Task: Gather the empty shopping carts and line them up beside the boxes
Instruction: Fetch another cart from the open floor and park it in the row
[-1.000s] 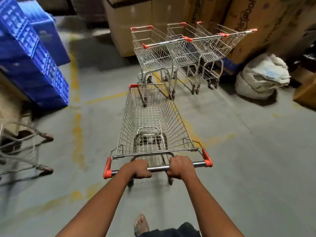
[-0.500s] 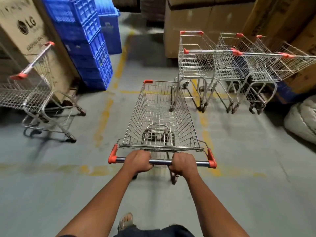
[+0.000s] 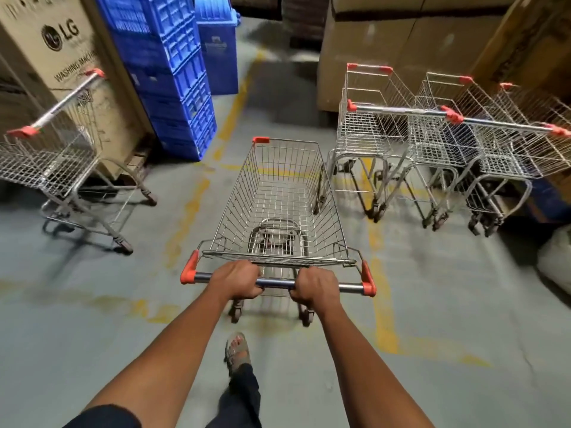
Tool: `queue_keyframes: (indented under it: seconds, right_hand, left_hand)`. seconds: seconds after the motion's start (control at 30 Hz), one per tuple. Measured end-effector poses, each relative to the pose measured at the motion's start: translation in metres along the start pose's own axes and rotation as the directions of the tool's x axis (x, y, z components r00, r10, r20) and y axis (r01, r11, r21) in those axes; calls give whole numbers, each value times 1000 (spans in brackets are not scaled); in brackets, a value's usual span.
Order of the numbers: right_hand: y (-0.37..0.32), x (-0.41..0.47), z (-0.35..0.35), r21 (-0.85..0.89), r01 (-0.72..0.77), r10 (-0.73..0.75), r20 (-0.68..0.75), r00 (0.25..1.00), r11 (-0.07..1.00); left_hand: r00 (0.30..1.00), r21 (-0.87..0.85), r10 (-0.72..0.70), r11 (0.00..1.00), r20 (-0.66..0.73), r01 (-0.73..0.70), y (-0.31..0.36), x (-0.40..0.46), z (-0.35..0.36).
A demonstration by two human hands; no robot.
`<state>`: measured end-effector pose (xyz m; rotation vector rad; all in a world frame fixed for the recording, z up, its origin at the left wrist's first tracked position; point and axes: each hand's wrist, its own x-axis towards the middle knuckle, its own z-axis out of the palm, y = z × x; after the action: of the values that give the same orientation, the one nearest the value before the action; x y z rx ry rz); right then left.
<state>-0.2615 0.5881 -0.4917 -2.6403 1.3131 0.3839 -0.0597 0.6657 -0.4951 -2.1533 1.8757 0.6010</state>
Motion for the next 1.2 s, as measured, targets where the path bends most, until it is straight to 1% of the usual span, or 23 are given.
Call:
queue_keyframes:
  seconds: [0.13, 0.3, 0.5, 0.7, 0.97, 1.0, 1.07, 1.13, 1.2]
  right_hand:
    - [-1, 57, -18, 18, -41, 41, -4, 999, 999]
    - [3, 128, -45, 11, -73, 73, -4, 997, 997]
    - [9, 211, -72, -9, -126, 126, -2, 992, 992]
    - [8, 298, -101, -6, -124, 124, 9, 992, 992]
    - [9, 438, -155, 2, -72, 72, 49, 996, 997]
    - [10, 440, -156, 23, -80, 79, 57, 995, 997]
    - [16, 511, -175, 38, -104, 102, 43, 994, 994]
    - [19, 515, -179, 37, -108, 105, 72, 992, 993]
    - [25, 545, -185, 68, -122, 119, 43, 992, 990]
  left_hand:
    - [999, 45, -17, 999, -46, 19, -24, 49, -33]
    - [999, 77, -12, 997, -42, 15, -52, 115, -73]
    - [1000, 47, 20, 999, 0, -20, -87, 191, -107]
    - [1000, 3, 14, 1000, 23, -14, -131, 259, -145]
    - [1000, 29, -16, 999, -9, 17, -193, 369, -215]
    - [1000, 23, -21, 1000, -4, 21, -191, 370, -216]
    - [999, 42, -41, 998, -19, 42, -219, 429, -249]
    - [999, 67, -39, 997, -5, 39, -220, 439, -257]
    - [1000, 83, -20, 996, -23, 22, -229, 468, -271]
